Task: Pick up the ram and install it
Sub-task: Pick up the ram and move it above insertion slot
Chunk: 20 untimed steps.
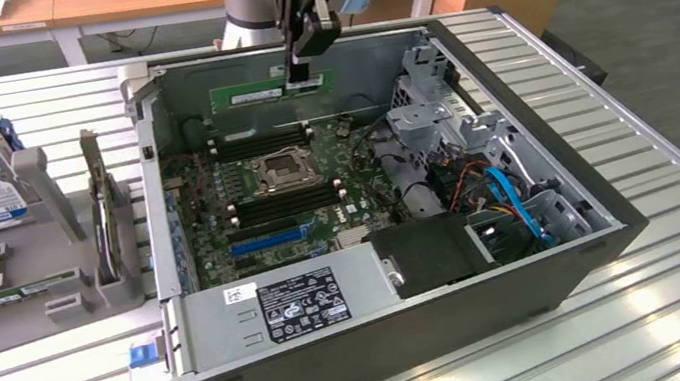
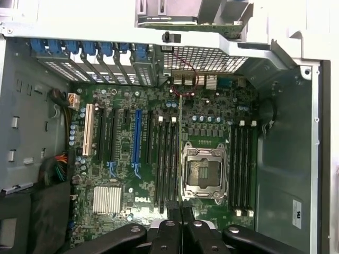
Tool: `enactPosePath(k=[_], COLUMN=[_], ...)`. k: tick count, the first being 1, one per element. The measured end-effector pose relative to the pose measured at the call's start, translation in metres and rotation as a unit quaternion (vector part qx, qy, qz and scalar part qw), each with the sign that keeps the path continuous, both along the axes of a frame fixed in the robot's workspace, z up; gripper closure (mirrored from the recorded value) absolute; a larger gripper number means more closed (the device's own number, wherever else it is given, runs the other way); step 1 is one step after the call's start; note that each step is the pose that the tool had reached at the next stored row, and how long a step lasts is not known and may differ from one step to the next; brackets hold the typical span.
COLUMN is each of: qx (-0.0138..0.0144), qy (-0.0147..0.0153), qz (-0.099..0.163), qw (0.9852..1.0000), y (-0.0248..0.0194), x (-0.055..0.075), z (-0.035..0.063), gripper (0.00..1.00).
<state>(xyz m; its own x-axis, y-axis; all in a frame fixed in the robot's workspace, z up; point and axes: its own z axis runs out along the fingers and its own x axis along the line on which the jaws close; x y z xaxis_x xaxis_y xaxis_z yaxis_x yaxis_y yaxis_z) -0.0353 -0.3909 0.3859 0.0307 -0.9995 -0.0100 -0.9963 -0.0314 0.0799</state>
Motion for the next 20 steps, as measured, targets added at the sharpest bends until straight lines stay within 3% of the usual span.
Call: enactPosePath(k=[20], qx=[0.0000], qy=[0.0000], qz=[0.000], qw=[1.0000], y=[0.0000], x=[0.000], z=[-0.0268], gripper=[0.89])
